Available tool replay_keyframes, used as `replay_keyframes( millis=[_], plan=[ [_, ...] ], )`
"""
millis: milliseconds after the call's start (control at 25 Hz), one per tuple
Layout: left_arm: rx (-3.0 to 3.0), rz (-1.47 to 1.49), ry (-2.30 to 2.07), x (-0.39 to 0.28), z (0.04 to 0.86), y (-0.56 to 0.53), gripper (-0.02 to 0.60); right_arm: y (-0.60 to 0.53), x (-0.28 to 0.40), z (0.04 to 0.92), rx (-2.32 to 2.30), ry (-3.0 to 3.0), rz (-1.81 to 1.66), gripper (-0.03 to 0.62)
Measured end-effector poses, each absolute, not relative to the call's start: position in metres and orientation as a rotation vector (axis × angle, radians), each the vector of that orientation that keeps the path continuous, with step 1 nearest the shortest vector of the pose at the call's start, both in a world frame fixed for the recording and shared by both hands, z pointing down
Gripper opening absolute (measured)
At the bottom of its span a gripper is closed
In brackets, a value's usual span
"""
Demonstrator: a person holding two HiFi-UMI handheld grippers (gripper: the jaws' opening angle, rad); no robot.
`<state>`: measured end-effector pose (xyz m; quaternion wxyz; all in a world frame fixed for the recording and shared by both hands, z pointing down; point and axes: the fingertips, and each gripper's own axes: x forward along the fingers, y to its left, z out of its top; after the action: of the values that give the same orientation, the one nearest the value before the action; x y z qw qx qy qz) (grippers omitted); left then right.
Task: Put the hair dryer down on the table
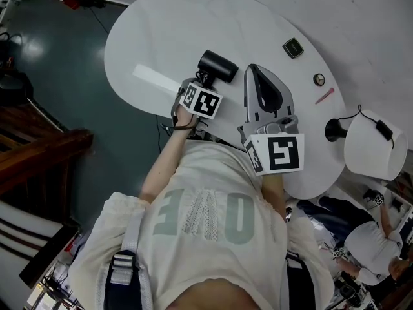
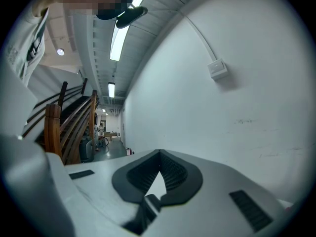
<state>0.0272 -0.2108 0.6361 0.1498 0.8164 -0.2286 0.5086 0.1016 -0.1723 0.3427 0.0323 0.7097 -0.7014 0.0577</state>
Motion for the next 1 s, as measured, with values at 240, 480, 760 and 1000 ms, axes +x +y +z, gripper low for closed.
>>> replay_keyframes(
  millis=[240,480,760,1000],
  plan=[
    [2.351,1.464,-0.713,0.027,0.634,-0.211,0.213,-0.17,0.101,0.341,2.184,-2.164,0.171,0.005],
    [2.349,1.397,-0.785,0.028,0.63,-0.213,0.305,-0.17,0.099,0.342,2.176,-2.171,0.169,0.005],
    [2.354,1.34,-0.821,0.028,0.61,-0.217,0.327,-0.17,0.096,0.341,2.165,-2.182,0.162,0.005],
    [2.436,1.116,-0.928,0.033,0.547,-0.244,0.327,-0.181,0.089,0.328,2.123,-2.209,0.085,0.005]
  ],
)
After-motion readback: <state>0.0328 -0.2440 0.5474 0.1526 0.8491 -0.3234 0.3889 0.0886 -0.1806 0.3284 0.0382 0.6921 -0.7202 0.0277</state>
